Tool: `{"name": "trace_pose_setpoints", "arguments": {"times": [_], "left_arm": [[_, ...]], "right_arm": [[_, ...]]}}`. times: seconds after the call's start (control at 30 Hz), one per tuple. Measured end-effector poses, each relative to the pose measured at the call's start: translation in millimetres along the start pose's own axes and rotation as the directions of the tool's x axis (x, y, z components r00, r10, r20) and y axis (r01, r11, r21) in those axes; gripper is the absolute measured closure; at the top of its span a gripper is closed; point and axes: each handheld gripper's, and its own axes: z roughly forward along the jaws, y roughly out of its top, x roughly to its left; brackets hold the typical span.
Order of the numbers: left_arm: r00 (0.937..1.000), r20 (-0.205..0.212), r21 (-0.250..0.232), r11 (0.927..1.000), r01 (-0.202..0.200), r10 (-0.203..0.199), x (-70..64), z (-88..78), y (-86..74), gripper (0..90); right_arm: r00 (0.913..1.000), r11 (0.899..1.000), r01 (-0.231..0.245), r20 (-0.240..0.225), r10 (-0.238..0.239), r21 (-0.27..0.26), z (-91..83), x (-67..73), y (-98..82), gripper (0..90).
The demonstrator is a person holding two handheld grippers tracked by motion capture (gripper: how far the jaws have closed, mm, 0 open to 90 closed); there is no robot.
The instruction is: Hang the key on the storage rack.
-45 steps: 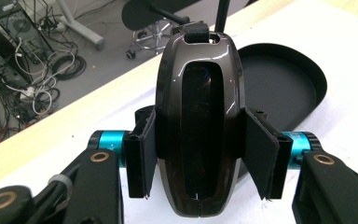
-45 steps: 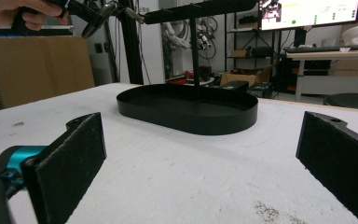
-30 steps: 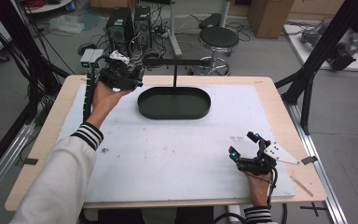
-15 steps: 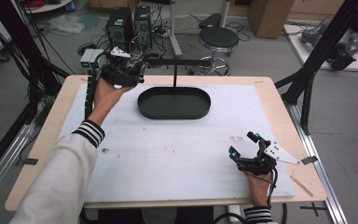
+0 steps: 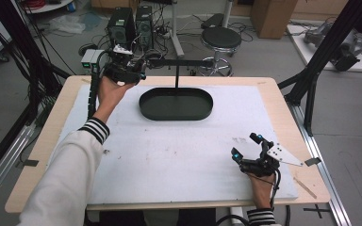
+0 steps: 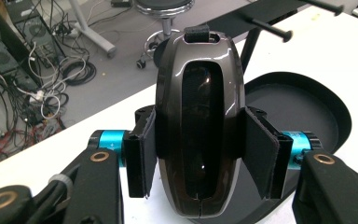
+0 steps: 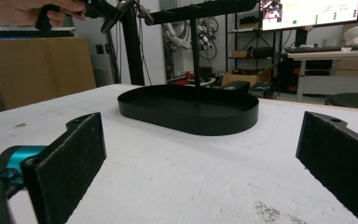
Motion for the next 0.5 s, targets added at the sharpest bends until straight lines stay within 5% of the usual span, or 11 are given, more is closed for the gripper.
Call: {"name": "trace_pose_setpoints", "arguments": {"times": [0.5], "left_arm": [[0.9994,-0.002,0.041,0.9986,0.034,-0.034,9.7,9.3,-25.1,48.8]], "right_arm": [[1.0,1.0,0.006,0.001,-0.006,-0.004,0.4,0.1,0.0,0.3]]}}
